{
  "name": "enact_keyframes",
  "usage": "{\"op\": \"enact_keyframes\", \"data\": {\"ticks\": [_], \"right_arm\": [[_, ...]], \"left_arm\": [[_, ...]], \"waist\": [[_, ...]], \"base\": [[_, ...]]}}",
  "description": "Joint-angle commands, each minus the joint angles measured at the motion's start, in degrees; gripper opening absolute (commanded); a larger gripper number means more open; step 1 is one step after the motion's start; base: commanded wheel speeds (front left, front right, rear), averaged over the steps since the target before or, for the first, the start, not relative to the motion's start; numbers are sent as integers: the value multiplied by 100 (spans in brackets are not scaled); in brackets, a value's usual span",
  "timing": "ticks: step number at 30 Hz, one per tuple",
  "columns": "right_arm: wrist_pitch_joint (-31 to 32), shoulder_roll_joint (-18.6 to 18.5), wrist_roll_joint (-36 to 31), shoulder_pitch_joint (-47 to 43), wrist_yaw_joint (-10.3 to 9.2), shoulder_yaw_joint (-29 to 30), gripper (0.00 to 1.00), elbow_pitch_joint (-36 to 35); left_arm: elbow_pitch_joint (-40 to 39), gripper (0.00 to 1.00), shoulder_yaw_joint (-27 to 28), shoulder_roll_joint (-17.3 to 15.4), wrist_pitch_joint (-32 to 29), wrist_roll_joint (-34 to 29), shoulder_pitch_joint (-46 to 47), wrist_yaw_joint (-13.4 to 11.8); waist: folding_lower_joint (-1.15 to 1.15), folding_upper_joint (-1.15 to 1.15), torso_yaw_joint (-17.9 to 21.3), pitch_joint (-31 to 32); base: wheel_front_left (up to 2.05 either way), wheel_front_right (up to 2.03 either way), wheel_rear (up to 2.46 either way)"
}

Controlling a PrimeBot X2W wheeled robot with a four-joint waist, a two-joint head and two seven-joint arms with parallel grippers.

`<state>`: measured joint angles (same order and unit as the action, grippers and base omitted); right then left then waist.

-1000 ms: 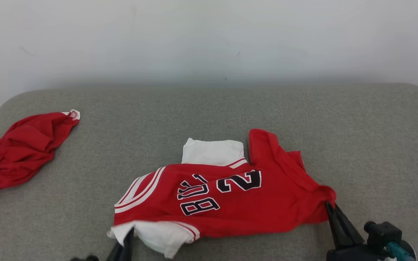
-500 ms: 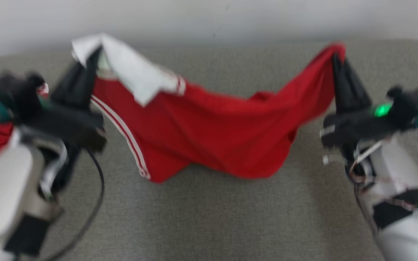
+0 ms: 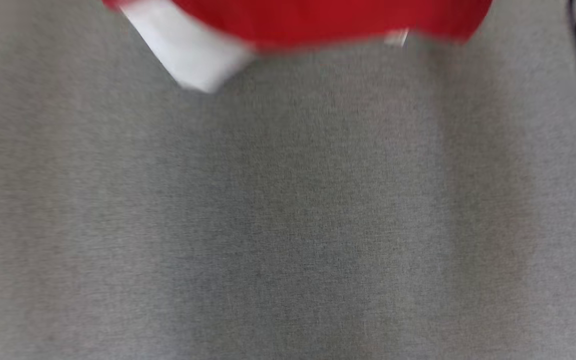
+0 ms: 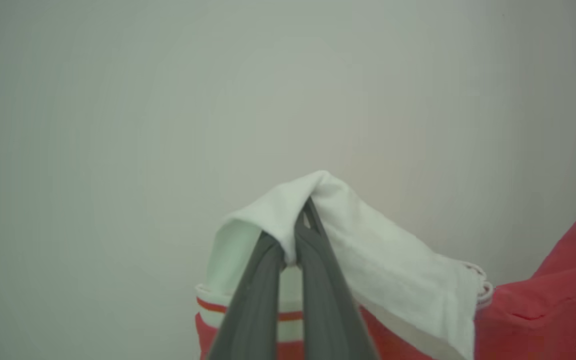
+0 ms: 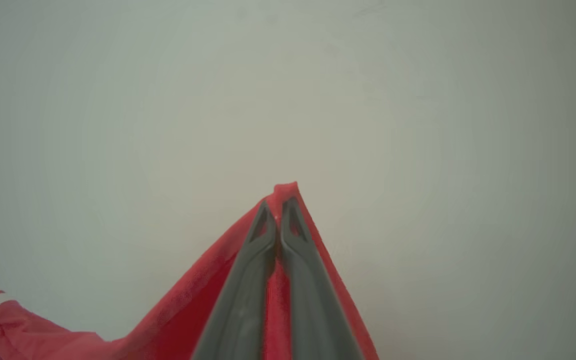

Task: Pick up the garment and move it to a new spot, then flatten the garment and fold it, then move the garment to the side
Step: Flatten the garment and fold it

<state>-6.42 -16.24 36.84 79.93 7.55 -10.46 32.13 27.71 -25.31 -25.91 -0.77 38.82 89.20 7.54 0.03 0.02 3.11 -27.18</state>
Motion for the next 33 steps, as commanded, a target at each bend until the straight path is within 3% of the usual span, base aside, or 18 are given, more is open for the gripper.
{"op": "enact_keyframes", "data": {"ticks": [1, 8, 15, 22, 33], "right_arm": [[30, 69, 92, 390, -14, -56, 0, 103], [213, 31, 172, 1909, -14, -209, 0, 746], [301, -210, 79, 2786, -14, -416, 0, 1367], [137, -522, 156, 2995, -14, -740, 0, 1790], [-88, -590, 509, 2763, -14, -1129, 0, 1988]], "left_arm": [[150, 0, -90, 1, 80, -35, 414, -11], [1137, 0, -517, 135, 256, 22, 2124, -11], [1825, 0, -893, 255, 505, 220, 2994, -11], [2306, 0, -1238, 208, 635, 541, 3277, -12], [2407, 0, -1593, 128, 895, 1122, 2885, -12]], "waist": [[-3, -2, 228, -678], [-3, -2, 343, -981], [-3, -2, 324, -1168], [-3, -2, 287, -1268], [-3, -2, 231, -1227]], "base": [[0, 0, 0], [0, 0, 0], [0, 0, 0], [0, 0, 0], [0, 0, 0]]}}
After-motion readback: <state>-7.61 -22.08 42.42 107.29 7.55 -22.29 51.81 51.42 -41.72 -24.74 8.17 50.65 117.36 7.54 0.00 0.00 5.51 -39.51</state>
